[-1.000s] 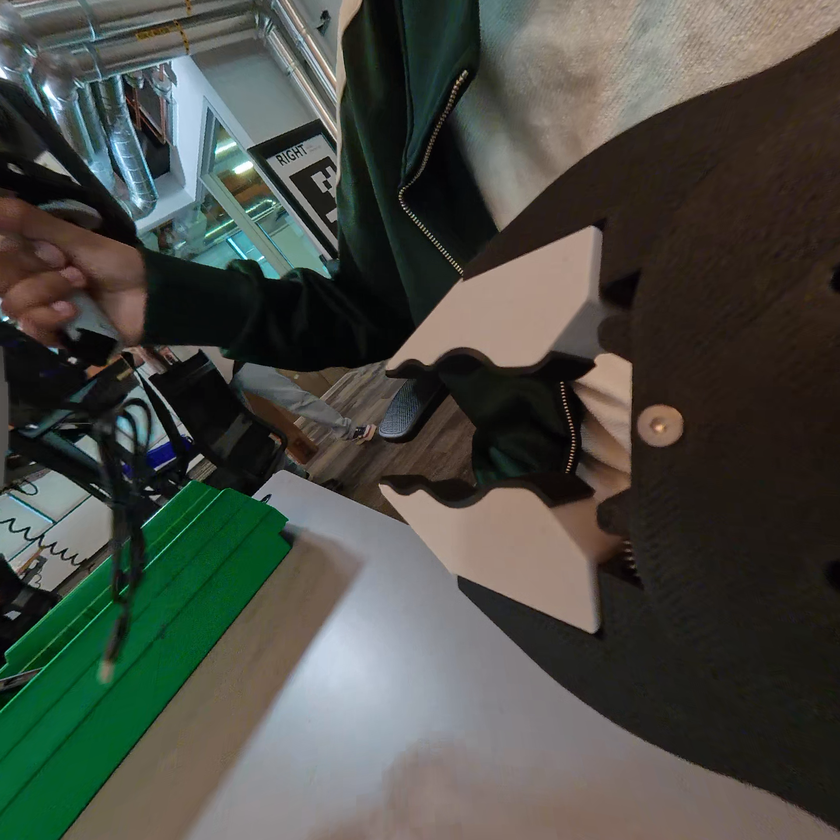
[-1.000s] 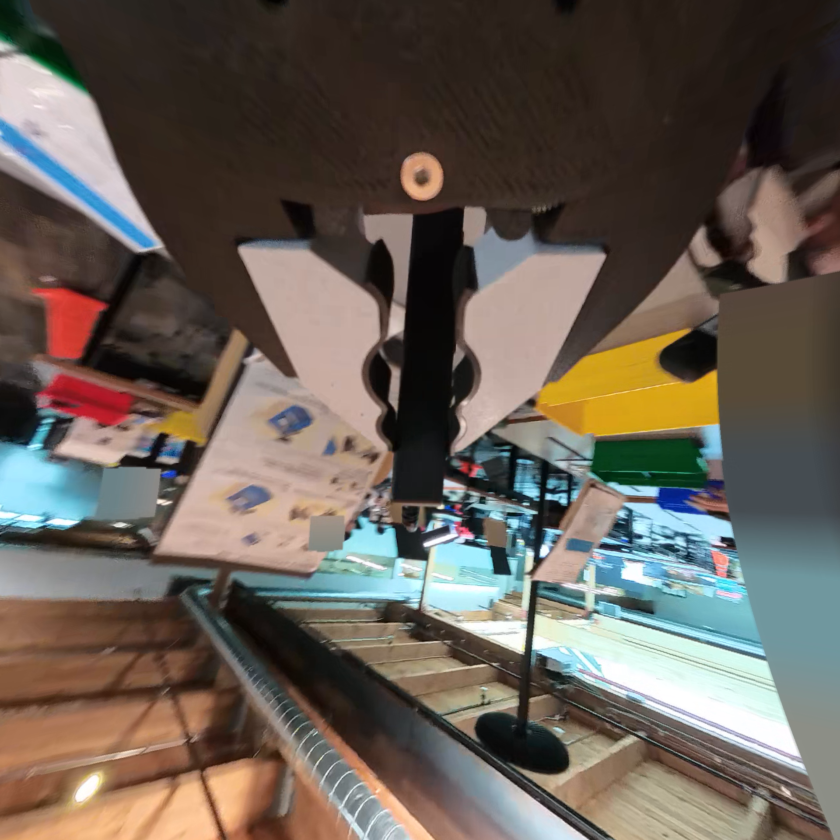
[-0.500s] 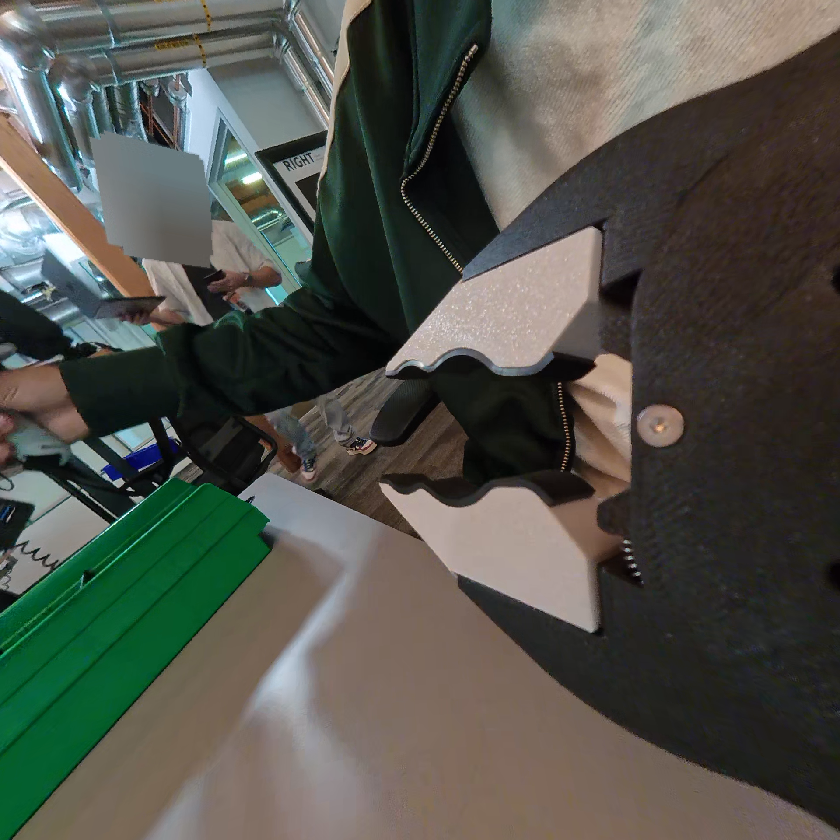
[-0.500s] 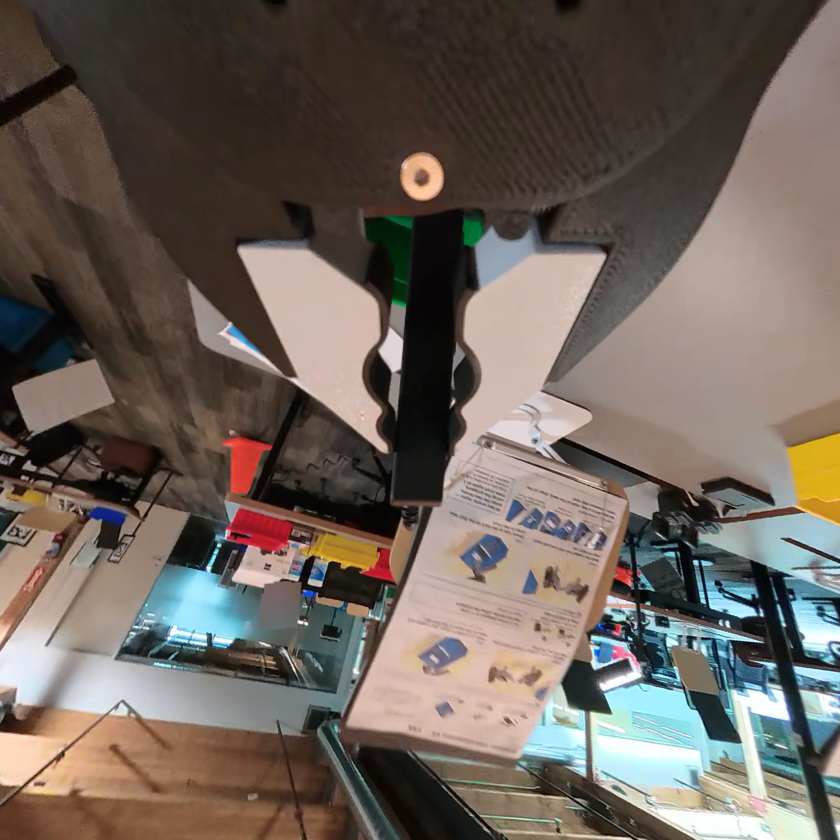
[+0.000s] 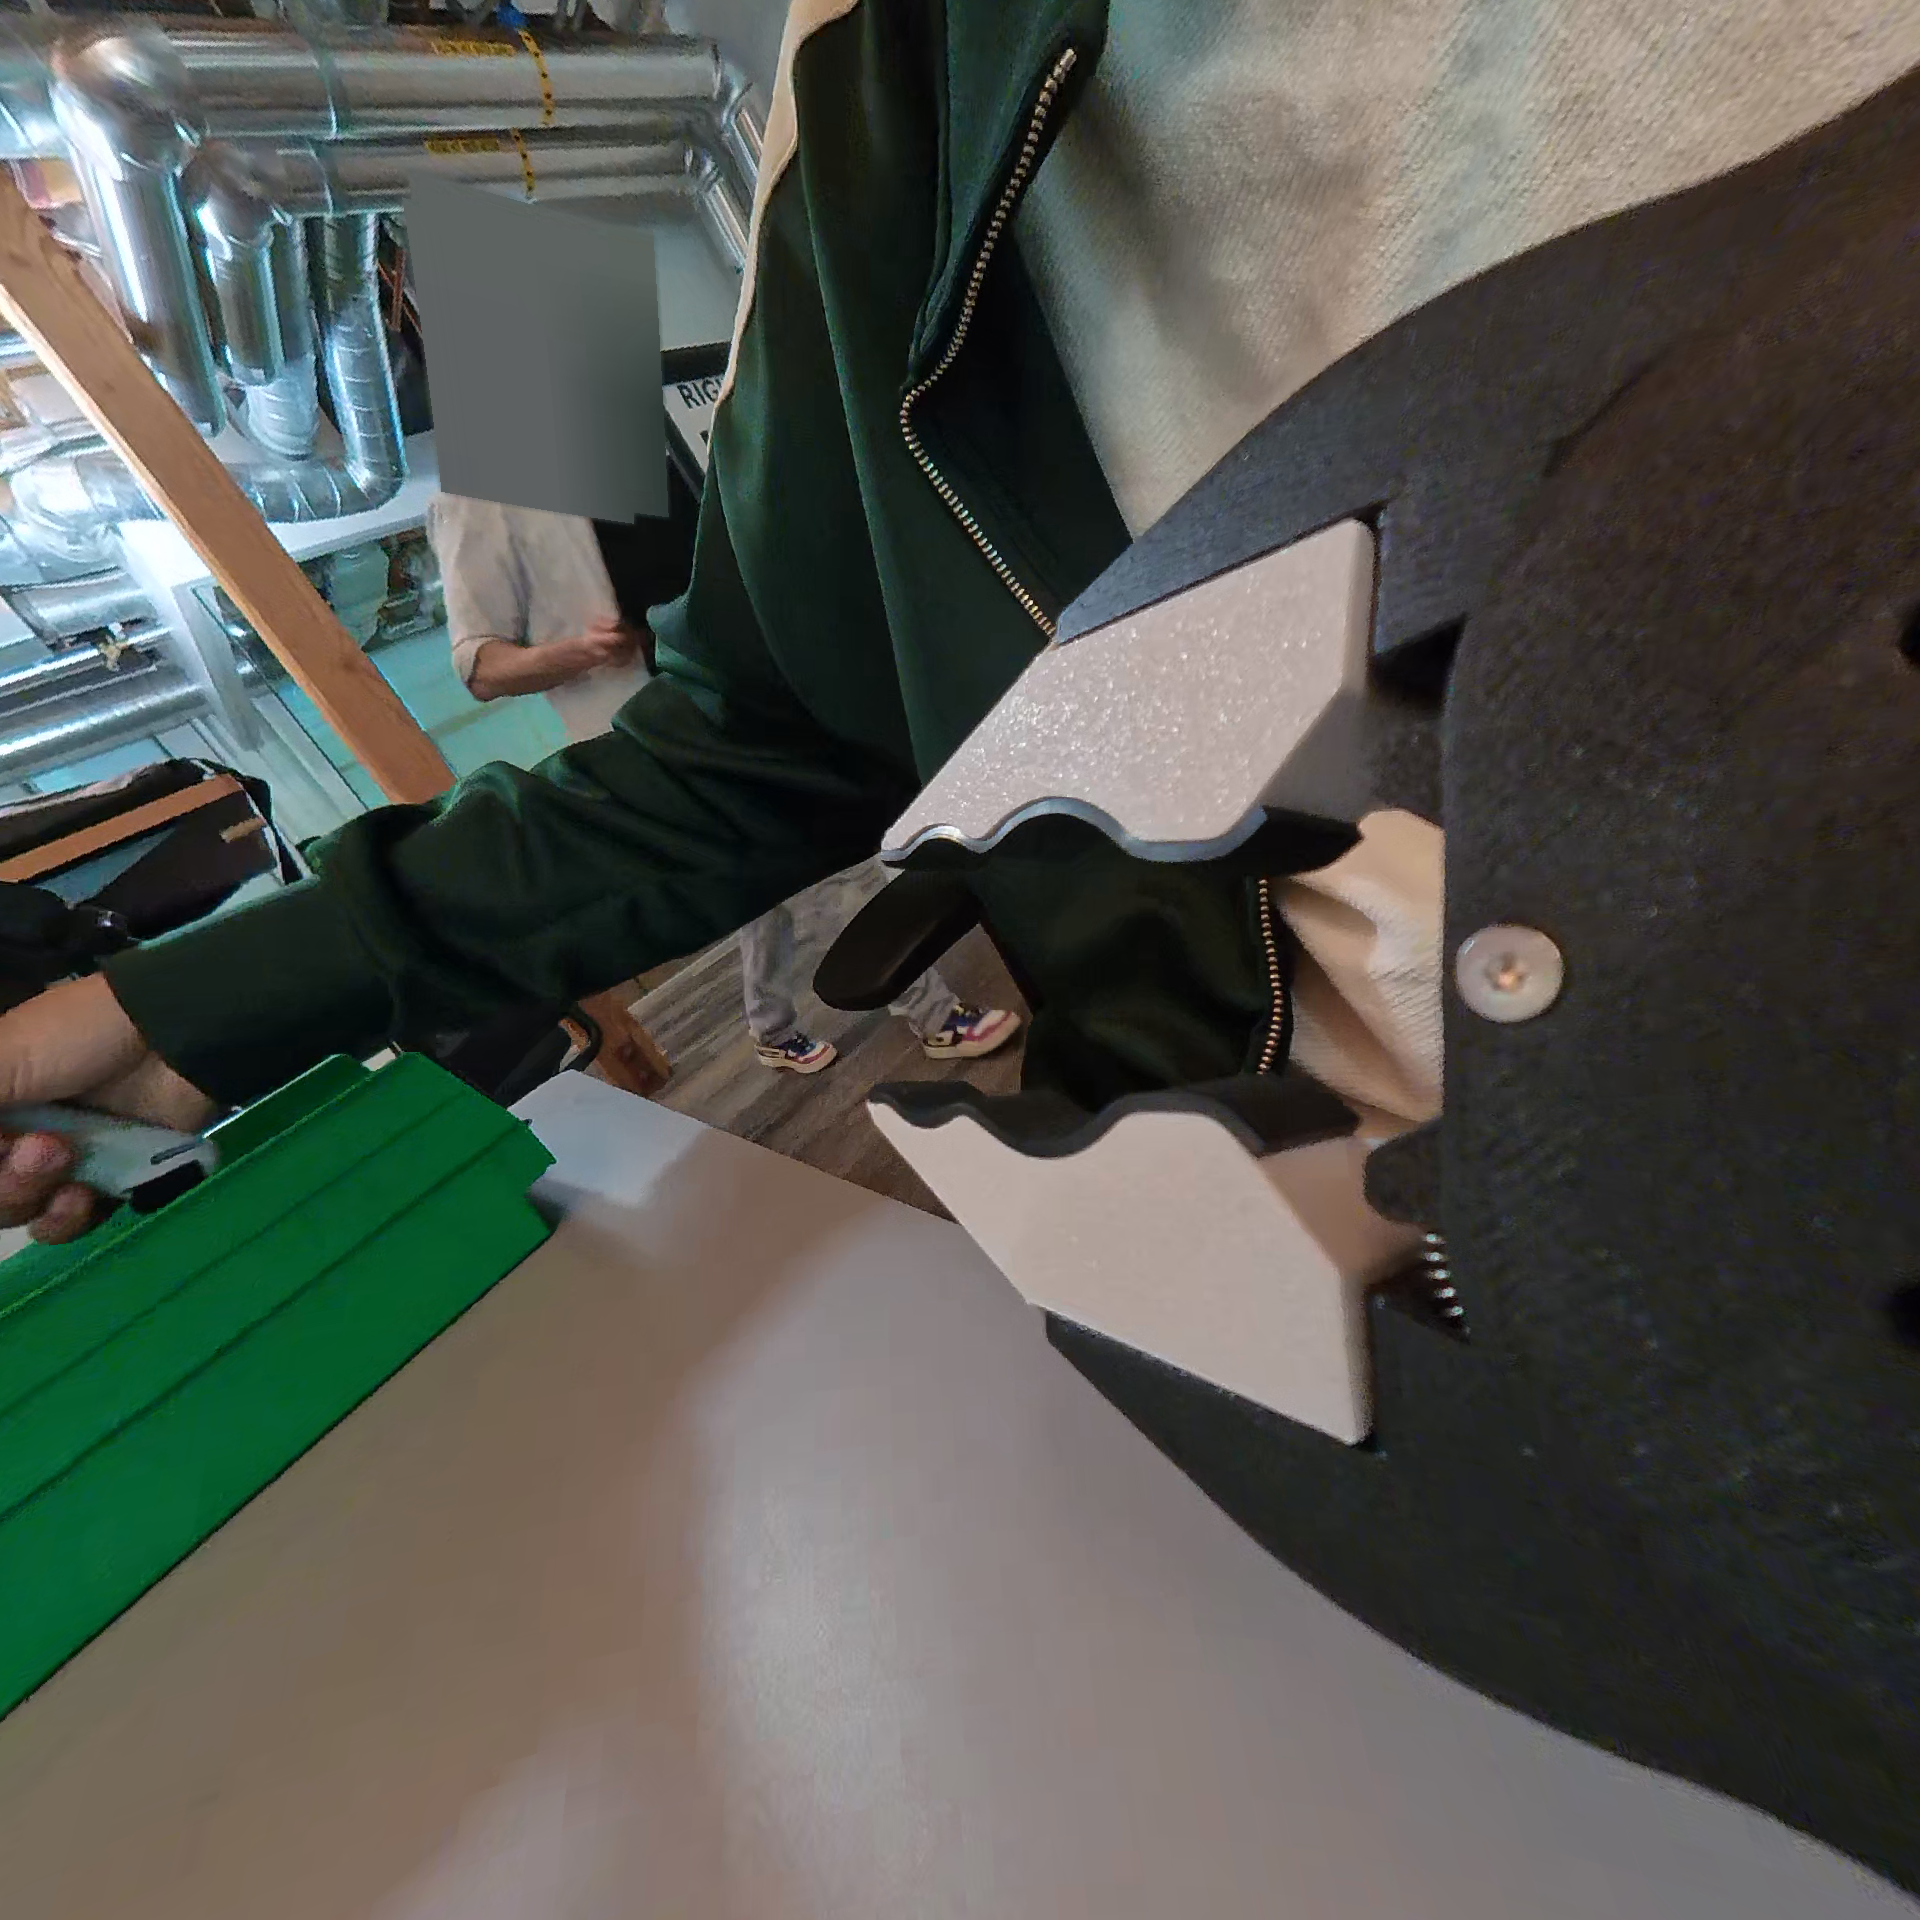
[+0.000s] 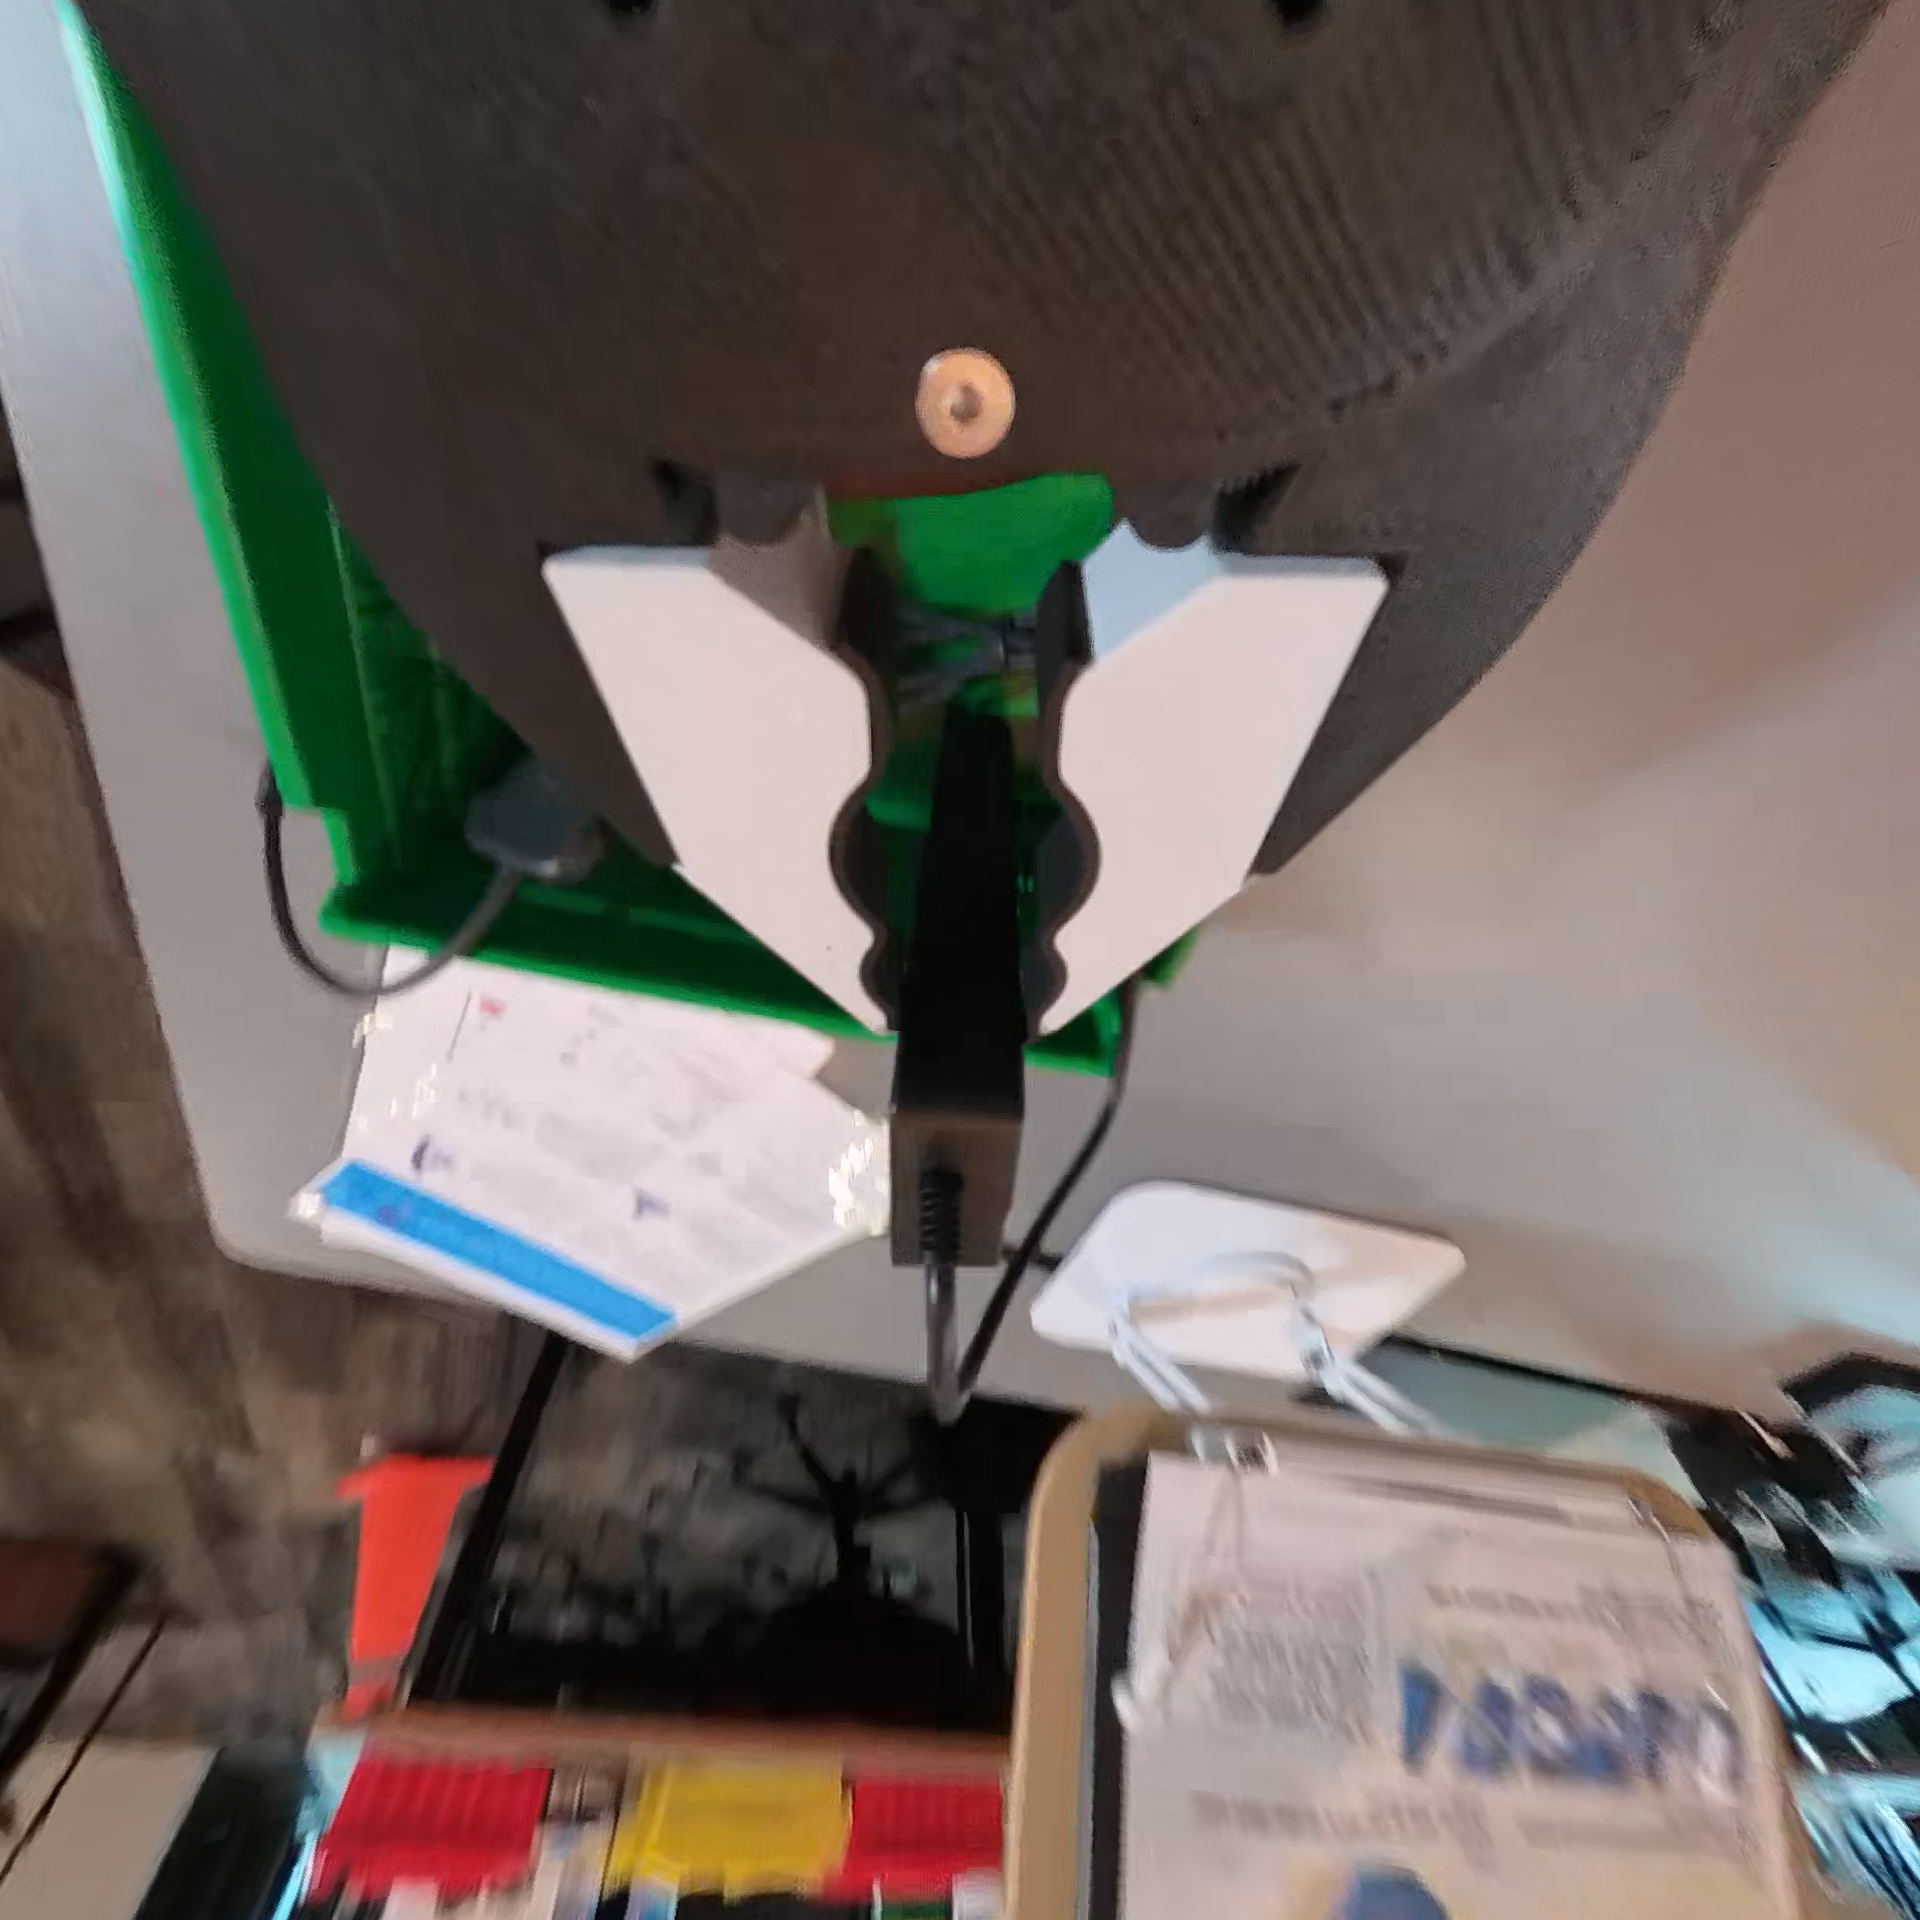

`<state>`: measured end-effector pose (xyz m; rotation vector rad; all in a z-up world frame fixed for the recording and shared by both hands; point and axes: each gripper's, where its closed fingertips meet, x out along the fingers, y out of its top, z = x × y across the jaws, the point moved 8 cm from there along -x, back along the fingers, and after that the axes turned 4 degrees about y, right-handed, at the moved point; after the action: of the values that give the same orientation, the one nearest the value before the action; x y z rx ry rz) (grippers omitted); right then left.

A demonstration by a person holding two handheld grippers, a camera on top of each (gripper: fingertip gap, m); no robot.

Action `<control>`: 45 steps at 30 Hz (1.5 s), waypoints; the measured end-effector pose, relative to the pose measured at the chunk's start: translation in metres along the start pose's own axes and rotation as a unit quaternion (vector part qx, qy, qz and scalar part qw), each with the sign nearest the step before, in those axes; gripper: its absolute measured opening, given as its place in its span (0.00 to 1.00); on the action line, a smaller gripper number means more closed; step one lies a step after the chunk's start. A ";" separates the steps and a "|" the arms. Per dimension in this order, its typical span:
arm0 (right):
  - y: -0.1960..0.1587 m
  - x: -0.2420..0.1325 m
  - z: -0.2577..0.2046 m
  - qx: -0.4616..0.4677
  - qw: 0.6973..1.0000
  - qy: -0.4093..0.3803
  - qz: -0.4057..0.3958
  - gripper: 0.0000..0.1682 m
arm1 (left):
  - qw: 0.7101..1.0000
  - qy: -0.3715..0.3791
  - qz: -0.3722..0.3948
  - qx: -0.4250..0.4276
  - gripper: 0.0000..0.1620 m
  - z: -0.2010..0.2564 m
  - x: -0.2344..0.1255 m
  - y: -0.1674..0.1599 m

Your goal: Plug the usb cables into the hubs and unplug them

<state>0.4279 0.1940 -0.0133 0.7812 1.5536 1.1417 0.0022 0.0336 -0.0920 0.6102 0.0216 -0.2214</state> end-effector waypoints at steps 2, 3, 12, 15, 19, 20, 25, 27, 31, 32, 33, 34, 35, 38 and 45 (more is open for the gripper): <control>-0.006 -0.004 0.004 0.004 1.000 -0.009 -0.012 0.13 | 1.000 -0.003 -0.002 -0.007 0.24 -0.002 0.000 -0.001; -0.007 -0.008 0.006 0.009 1.000 -0.013 -0.015 0.14 | 1.000 -0.004 -0.003 -0.010 0.24 -0.003 0.001 -0.001; -0.029 -0.037 0.027 0.016 0.989 -0.130 -0.062 0.38 | 1.000 -0.004 -0.005 -0.020 0.24 -0.008 0.000 -0.002; -0.033 -0.055 0.024 0.024 0.988 -0.150 -0.034 0.37 | 1.000 -0.004 -0.006 -0.021 0.24 -0.008 0.001 -0.003; -0.042 -0.088 0.014 -0.003 0.979 -0.202 0.008 0.37 | 1.000 0.004 -0.009 -0.018 0.24 -0.011 0.001 -0.004; -0.045 -0.097 0.011 -0.013 0.976 -0.219 0.016 0.37 | 1.000 0.004 -0.008 -0.019 0.24 -0.011 0.001 -0.004; -0.073 -0.142 -0.001 -0.054 0.955 -0.290 0.026 0.36 | 1.000 0.004 -0.012 -0.012 0.24 -0.009 0.002 -0.006; -0.088 -0.157 0.001 -0.045 0.944 -0.326 0.026 0.39 | 1.000 0.002 -0.013 -0.006 0.24 -0.007 0.003 -0.006; -0.121 -0.173 0.009 0.006 0.935 -0.355 0.020 0.42 | 1.000 -0.001 -0.017 0.011 0.24 0.000 0.006 -0.003; -0.128 -0.176 0.012 0.022 0.935 -0.354 0.015 0.42 | 1.000 -0.001 -0.020 0.015 0.24 0.000 0.008 -0.003; -0.134 -0.178 0.015 0.039 0.935 -0.351 0.013 0.42 | 1.000 -0.002 -0.023 0.016 0.24 0.000 0.009 -0.002; -0.139 -0.180 0.017 0.054 0.936 -0.347 0.015 0.41 | 1.000 -0.005 -0.027 0.016 0.24 -0.001 0.011 -0.002; -0.143 -0.182 0.019 0.068 0.938 -0.340 0.019 0.38 | 0.999 -0.007 -0.030 0.014 0.23 -0.002 0.013 -0.003; -0.154 -0.187 0.021 0.103 0.943 -0.317 0.024 0.30 | 0.999 -0.013 -0.043 0.004 0.24 -0.007 0.019 -0.004; -0.166 -0.193 0.029 0.126 0.945 -0.300 0.034 0.30 | 0.998 -0.019 -0.065 -0.005 0.24 -0.017 0.026 -0.006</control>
<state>0.5193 -0.0277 -0.1036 1.2297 1.1643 0.6603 0.0266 0.0335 -0.1117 0.5953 0.0251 -0.3580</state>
